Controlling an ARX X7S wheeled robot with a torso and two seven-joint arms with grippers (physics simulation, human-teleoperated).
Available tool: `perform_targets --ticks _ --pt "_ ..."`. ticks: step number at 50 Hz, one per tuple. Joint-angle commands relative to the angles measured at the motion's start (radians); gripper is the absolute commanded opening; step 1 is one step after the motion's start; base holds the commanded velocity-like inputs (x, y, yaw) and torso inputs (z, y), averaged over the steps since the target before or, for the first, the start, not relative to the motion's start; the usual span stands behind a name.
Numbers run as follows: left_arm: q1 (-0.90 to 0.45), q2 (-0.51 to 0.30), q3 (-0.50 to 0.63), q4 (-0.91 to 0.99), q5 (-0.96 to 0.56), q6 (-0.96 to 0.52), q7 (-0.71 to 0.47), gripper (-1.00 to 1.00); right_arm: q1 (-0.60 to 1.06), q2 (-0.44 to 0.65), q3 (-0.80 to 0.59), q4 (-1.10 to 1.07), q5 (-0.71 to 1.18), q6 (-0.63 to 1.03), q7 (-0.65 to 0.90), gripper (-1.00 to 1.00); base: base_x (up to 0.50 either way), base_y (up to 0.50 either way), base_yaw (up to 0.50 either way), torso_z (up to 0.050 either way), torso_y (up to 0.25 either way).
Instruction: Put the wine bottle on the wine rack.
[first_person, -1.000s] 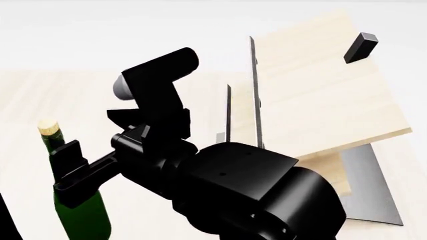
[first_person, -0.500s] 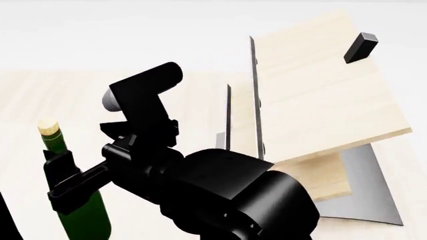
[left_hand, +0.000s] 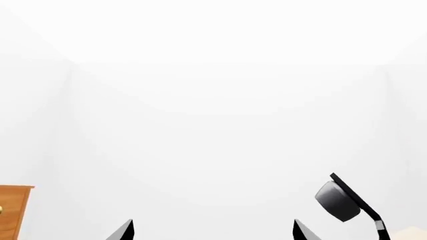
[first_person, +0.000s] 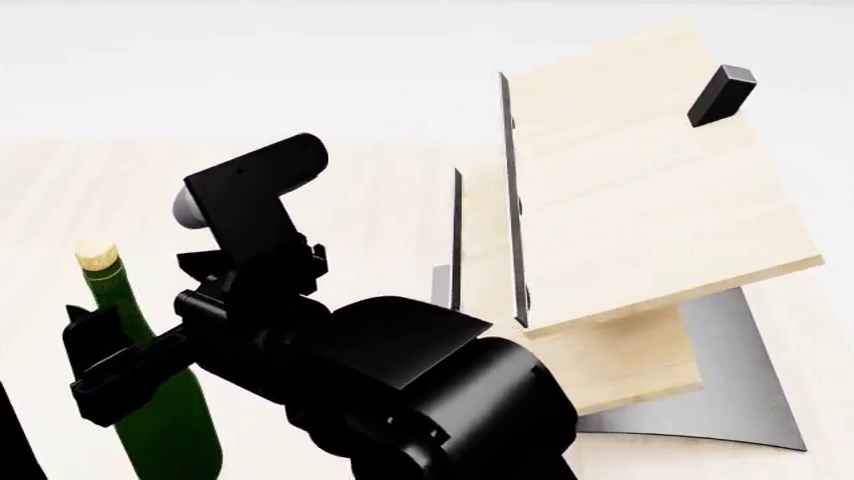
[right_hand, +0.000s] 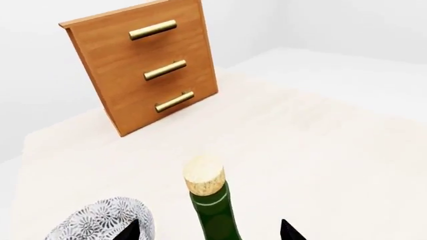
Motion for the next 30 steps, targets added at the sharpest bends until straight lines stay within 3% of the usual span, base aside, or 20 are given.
perform_targets --ticks 1,11,30 --pt "0.000 -0.001 0.003 -0.002 0.000 0.002 -0.003 1.00 0.026 -0.018 -0.039 0.066 -0.009 -0.071 -0.016 1.00 0.00 0.00 0.00 0.000 0.000" --pt "-0.002 -0.004 0.002 -0.006 -0.004 0.006 -0.006 1.00 0.078 -0.031 -0.117 0.145 0.028 -0.185 -0.020 1.00 0.00 0.00 0.00 0.000 0.000" --pt "-0.002 -0.010 -0.003 -0.009 -0.013 0.013 -0.012 1.00 0.169 -0.032 -0.434 0.373 0.287 -0.528 -0.011 1.00 0.00 0.00 0.00 0.000 0.000"
